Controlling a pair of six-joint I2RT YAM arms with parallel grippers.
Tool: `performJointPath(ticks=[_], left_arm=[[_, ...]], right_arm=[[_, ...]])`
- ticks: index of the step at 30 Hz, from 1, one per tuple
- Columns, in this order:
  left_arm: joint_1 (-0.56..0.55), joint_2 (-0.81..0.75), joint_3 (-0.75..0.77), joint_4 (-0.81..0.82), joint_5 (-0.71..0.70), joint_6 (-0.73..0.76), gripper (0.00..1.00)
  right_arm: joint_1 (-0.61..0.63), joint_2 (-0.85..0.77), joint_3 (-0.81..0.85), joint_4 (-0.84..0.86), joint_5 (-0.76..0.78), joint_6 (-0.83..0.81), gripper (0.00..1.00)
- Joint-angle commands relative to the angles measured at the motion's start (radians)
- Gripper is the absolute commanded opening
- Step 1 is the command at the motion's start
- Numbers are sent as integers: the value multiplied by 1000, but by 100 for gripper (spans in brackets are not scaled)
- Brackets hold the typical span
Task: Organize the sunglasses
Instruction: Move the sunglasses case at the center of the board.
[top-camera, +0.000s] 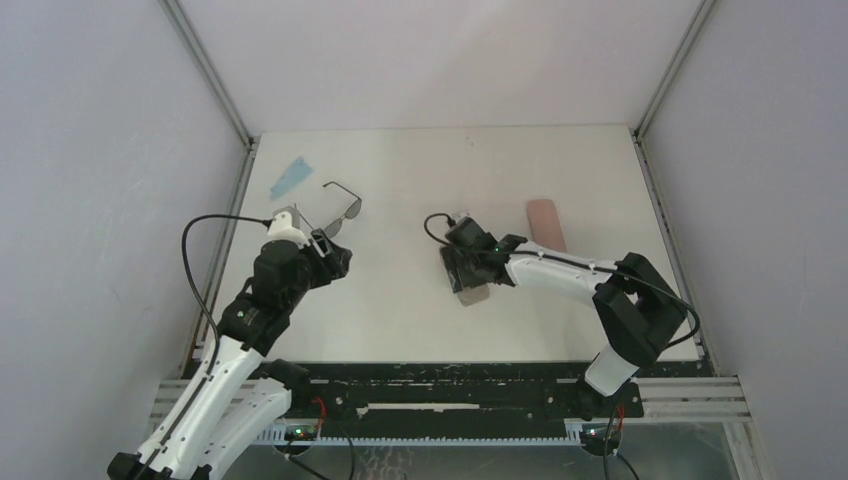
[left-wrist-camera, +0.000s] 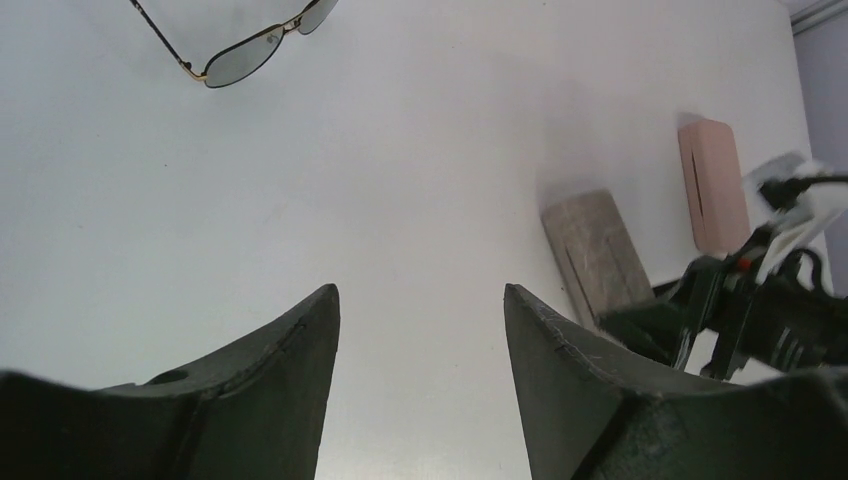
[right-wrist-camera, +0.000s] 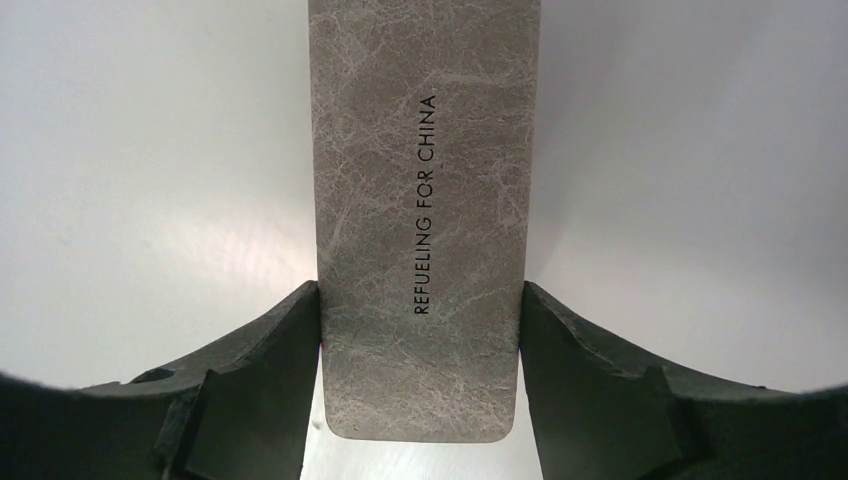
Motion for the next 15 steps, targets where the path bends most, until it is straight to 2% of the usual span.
performJointPath(ticks=[1, 4, 7, 12, 15], left_arm=[[-3, 4, -21, 51, 31, 11, 65], [-2, 4, -22, 51, 29, 13, 65], [-4, 2, -28, 52, 26, 12, 65], [-4, -3, -34, 52, 24, 12, 65], [-4, 0, -36, 53, 21, 12, 66]], right_arm=[[79, -79, -122, 8, 95, 206, 55], [110, -114, -176, 11, 86, 253, 59], [123, -133, -204, 18, 65, 256, 71], [119, -184, -203, 20, 28, 185, 87], [85, -200, -191, 23, -22, 136, 90]])
